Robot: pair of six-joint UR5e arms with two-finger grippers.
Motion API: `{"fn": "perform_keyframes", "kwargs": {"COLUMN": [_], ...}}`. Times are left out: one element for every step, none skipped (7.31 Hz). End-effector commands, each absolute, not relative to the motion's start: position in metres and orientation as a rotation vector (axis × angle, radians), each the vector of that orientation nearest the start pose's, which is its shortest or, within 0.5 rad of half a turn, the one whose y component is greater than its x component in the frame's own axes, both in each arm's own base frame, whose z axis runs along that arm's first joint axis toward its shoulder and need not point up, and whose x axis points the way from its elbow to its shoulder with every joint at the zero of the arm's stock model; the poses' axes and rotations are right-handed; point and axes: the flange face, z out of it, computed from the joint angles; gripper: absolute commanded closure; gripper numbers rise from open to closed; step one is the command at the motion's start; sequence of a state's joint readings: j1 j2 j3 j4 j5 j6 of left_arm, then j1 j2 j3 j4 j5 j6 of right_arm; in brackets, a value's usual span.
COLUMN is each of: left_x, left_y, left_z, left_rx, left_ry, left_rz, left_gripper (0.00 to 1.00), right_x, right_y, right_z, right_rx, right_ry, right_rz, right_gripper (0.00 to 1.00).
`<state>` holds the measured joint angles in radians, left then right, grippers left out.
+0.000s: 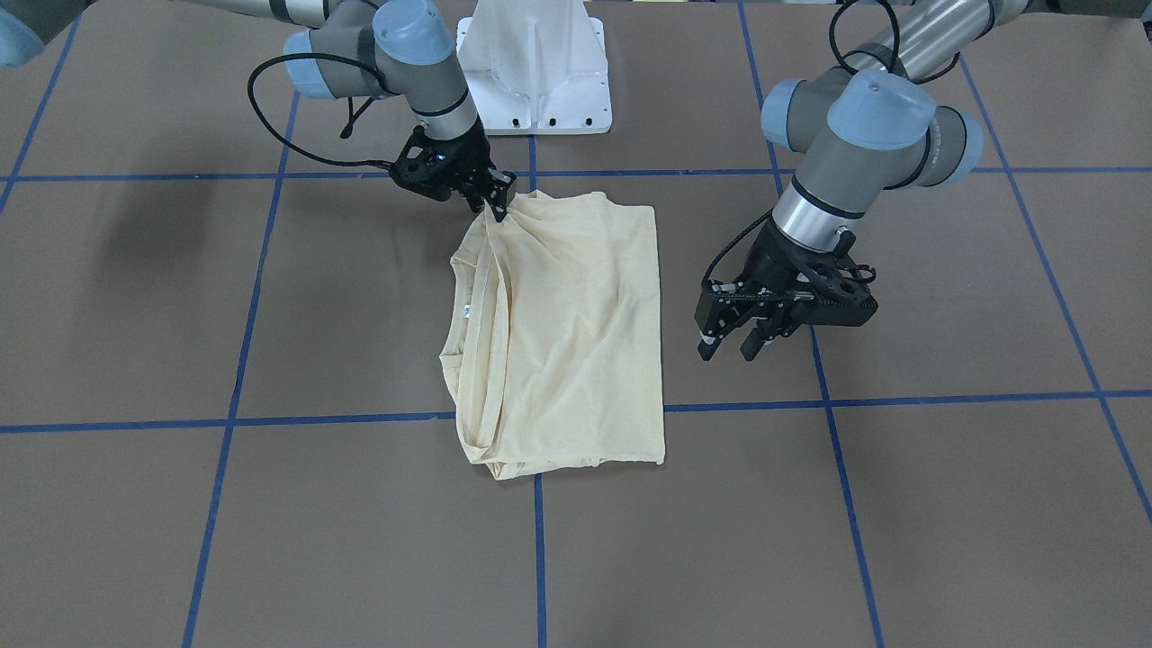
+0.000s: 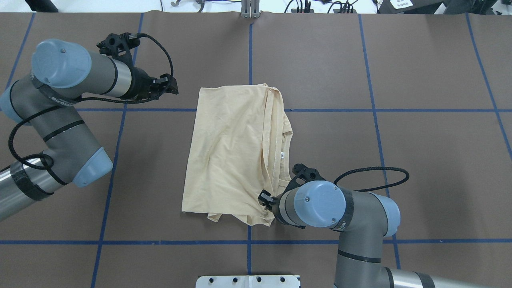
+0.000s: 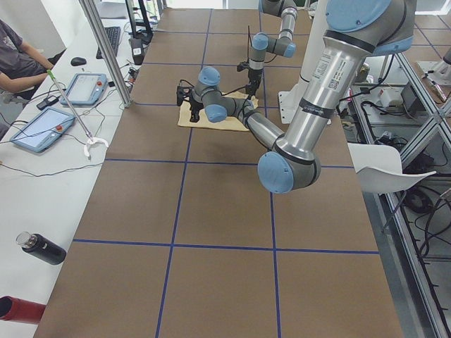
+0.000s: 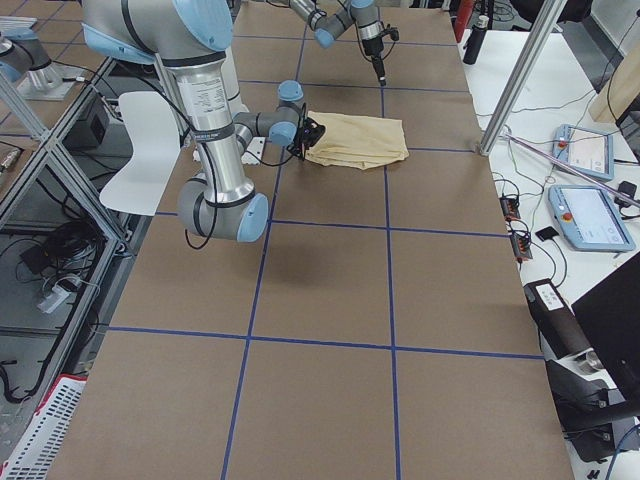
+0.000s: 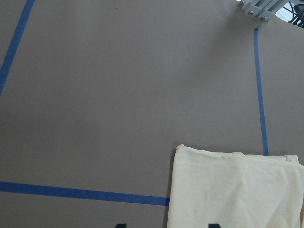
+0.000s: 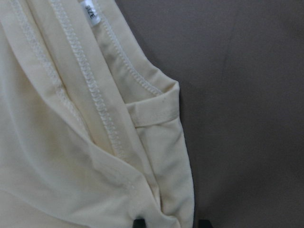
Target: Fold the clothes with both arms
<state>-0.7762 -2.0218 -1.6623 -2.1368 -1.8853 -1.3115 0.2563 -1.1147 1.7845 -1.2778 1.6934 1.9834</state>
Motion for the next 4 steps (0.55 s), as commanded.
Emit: {"fn": "perform_keyframes", "kwargs": {"left_x": [0.3909,0.3909,0.391,0.391], "left_y": [-0.5288,-0.5288,-0.5287,-0.5287], "left_z": [0.2941,0.2941,0.294,0.294], "left_rx": [0.302,0.302,0.301,0.301], "left_ry": [1.099,1.098,1.099,1.099], "left_rz": [-0.287,-0.287,-0.286,-0.286], "left_gripper": [0.36,0.36,0.36,0.36], "right_x": [-0.5821,-0.5822,-0.5817,-0.5813], "right_y": [-0.2767,-0.2767,-0.2766,-0.2774], "right_z": [0.2748,0.2736,0.2765,0.2765], "right_rx": [-0.191,-0.191,-0.19,-0.189], "right_ry": [-0.964,-0.967,-0.962,-0.962], "right_rz": [0.555,0.554,0.553,0.553], "right_gripper": [0.55,0.83,1.0,1.0]}}
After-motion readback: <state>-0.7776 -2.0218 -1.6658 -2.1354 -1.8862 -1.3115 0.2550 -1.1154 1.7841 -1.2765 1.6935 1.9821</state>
